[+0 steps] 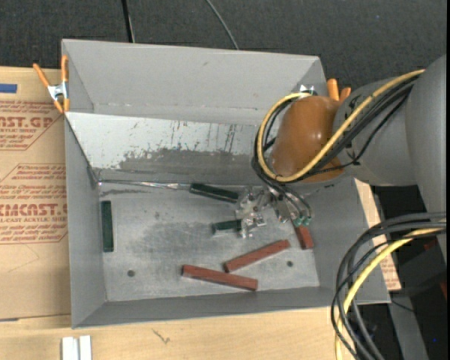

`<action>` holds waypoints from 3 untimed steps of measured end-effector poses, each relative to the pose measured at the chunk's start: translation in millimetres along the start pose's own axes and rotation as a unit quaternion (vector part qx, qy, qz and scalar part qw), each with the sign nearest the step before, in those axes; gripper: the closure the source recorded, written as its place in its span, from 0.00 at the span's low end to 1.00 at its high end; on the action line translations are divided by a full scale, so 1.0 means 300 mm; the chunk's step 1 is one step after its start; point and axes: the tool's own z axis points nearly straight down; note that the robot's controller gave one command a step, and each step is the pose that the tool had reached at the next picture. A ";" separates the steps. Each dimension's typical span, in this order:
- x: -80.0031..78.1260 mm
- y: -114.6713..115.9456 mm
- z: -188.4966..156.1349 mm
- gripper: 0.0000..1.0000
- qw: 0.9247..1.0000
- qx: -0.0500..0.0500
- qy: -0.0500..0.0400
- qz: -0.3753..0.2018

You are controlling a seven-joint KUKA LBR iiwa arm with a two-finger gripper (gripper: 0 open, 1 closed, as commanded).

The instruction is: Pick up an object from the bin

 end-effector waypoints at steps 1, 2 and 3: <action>0.000 0.000 0.000 1.00 1.000 0.000 0.000 0.000; 0.000 0.000 0.000 1.00 1.000 0.000 0.000 0.000; -0.002 -0.100 -0.423 1.00 1.000 -0.002 0.011 -0.003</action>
Offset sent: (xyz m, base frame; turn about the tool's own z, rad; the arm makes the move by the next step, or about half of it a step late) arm 0.0000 0.0000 0.0000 0.0000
